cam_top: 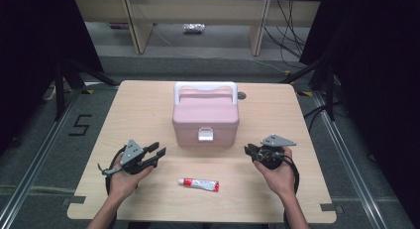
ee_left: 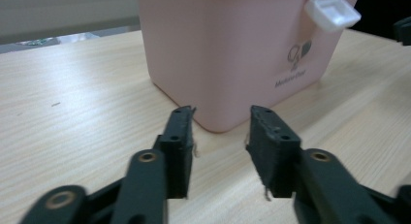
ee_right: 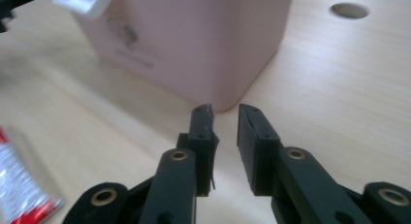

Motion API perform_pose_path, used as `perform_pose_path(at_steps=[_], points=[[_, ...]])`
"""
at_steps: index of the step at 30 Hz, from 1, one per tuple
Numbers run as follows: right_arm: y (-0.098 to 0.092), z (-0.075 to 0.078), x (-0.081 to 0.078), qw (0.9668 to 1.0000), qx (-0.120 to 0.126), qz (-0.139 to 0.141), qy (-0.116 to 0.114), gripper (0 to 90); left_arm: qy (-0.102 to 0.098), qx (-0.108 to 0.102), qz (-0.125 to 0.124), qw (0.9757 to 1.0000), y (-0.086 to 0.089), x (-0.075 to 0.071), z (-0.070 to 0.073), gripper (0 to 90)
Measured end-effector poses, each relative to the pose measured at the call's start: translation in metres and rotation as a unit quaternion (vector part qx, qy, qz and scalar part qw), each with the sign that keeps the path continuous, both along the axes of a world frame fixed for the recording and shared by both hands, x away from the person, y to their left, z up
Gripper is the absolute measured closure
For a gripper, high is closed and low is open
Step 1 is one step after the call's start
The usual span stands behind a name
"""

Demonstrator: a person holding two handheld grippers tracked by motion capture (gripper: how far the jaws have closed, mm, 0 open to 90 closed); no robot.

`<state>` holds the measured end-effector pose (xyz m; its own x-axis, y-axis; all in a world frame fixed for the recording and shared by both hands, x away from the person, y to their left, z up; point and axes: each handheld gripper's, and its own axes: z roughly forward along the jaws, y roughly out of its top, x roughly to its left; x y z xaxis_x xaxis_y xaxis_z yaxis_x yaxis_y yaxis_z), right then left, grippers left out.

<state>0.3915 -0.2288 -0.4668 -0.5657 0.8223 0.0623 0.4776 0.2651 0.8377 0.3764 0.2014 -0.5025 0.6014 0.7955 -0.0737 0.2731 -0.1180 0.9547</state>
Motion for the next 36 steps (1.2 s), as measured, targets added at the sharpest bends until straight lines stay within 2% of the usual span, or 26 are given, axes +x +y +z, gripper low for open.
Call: perform_pose_path(at_steps=[1,4,5,6,7,8,9,10,13,16,17,18,19,21,22,23,24,25,26,30,31,32,36], points=[[-0.001,0.003,0.003,1.0000,0.001,-0.005,-0.004,80.4,0.003,0.001,0.001,1.0000,0.001,0.001,0.002,70.1],[0.001,0.008,0.011,0.9993,0.025,-0.026,0.004,87.6,0.000,0.001,0.003,1.0000,0.000,0.009,0.005,78.4],[-0.001,0.010,0.015,0.9995,0.018,-0.026,0.007,90.0,-0.005,-0.002,0.007,1.0000,0.000,0.014,0.006,80.9],[0.001,0.011,0.019,0.9991,0.025,-0.032,0.010,90.0,-0.002,0.006,0.015,0.9999,0.000,0.018,0.009,83.8],[-0.001,0.012,0.026,0.9995,0.021,-0.023,0.010,90.0,-0.003,0.009,0.020,0.9998,0.000,0.024,0.011,86.4],[0.000,0.013,0.029,0.9990,0.026,-0.033,0.014,90.0,-0.003,0.007,0.026,0.9996,0.000,0.030,0.013,88.5],[-0.001,0.015,0.034,0.9994,0.012,-0.032,0.009,90.0,0.001,0.004,0.030,0.9995,0.000,0.037,0.015,89.3],[0.002,0.015,0.039,0.9990,0.026,-0.032,0.019,90.0,0.006,-0.001,0.034,0.9994,-0.001,0.045,0.017,89.4],[0.003,0.018,0.058,0.9990,0.023,-0.034,0.018,90.0,0.014,-0.001,0.032,0.9994,-0.005,0.070,0.022,89.6],[0.010,0.022,0.072,0.9979,0.029,-0.048,0.033,90.0,0.012,0.023,0.018,0.9995,-0.015,0.089,0.026,89.5],[0.010,0.022,0.077,0.9986,0.027,-0.039,0.023,90.0,0.011,0.025,0.014,0.9995,-0.018,0.094,0.026,89.6],[0.011,0.024,0.080,0.9986,0.029,-0.039,0.023,90.0,0.010,0.028,0.011,0.9995,-0.020,0.097,0.027,89.6],[0.014,0.025,0.081,0.9983,0.027,-0.043,0.030,90.0,0.009,0.029,0.008,0.9995,-0.022,0.099,0.028,89.7],[0.014,0.026,0.086,0.9990,0.015,-0.036,0.021,90.0,0.006,0.026,0.007,0.9996,-0.026,0.100,0.030,89.8],[0.016,0.027,0.086,0.9984,0.023,-0.044,0.029,90.0,0.005,0.025,0.005,0.9997,-0.027,0.100,0.030,89.8],[0.015,0.026,0.089,0.9991,0.018,-0.031,0.021,90.0,0.006,0.028,0.004,0.9996,-0.029,0.099,0.030,89.8],[0.016,0.026,0.090,0.9987,0.024,-0.037,0.028,90.0,0.005,0.030,0.003,0.9995,-0.030,0.098,0.030,89.8],[0.016,0.027,0.092,0.9991,0.013,-0.034,0.022,90.0,0.004,0.030,0.003,0.9995,-0.031,0.098,0.029,89.8],[0.018,0.026,0.092,0.9987,0.021,-0.035,0.030,90.0,0.004,0.032,0.005,0.9995,-0.032,0.098,0.029,89.8],[0.023,0.024,0.097,0.9990,0.016,-0.022,0.034,90.0,0.009,0.032,0.002,0.9994,-0.031,0.101,0.028,89.9],[0.026,0.024,0.097,0.9986,0.018,-0.024,0.043,90.0,0.010,0.035,0.002,0.9993,-0.031,0.101,0.028,89.8],[0.026,0.023,0.100,0.9994,0.009,-0.013,0.032,90.0,0.007,0.033,-0.002,0.9994,-0.031,0.101,0.028,89.8],[0.031,0.023,0.099,0.9993,0.006,-0.017,0.034,90.0,0.005,0.041,-0.009,0.9991,-0.030,0.100,0.030,89.8]])
